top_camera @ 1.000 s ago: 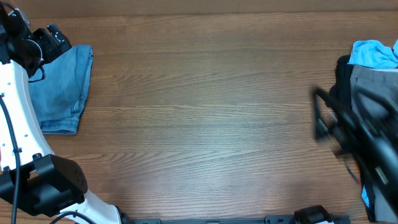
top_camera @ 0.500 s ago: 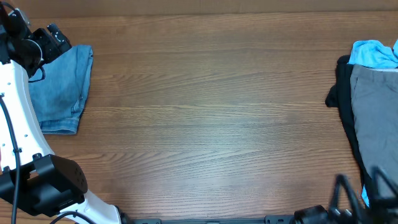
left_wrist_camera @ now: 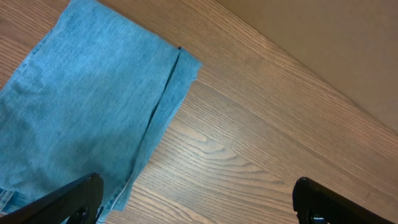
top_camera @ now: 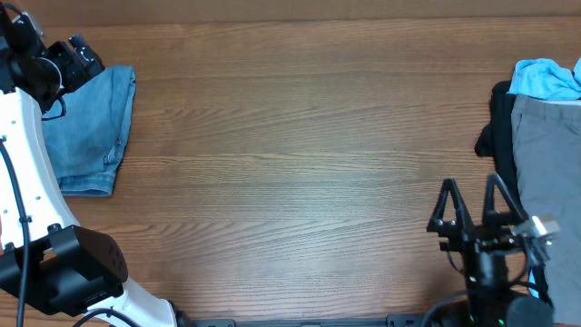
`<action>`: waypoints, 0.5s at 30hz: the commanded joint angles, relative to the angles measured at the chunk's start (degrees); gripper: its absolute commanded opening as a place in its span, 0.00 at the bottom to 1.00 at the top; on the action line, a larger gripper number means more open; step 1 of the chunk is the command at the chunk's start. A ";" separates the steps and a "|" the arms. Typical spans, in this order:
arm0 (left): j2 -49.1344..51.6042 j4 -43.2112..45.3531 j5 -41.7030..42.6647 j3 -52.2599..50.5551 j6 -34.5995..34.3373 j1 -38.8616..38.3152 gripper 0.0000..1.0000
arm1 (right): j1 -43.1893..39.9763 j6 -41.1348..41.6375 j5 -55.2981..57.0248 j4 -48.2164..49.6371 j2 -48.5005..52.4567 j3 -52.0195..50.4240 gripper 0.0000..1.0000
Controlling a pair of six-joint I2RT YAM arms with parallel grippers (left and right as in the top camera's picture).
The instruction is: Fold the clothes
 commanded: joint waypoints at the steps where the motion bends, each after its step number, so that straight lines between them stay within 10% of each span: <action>1: -0.13 0.09 0.63 0.13 0.04 0.00 1.00 | -0.28 0.72 0.70 7.26 -0.57 -7.48 1.00; 15: -0.13 0.09 0.63 0.13 0.04 0.00 1.00 | -2.16 0.70 0.11 1.14 -0.74 -16.33 1.00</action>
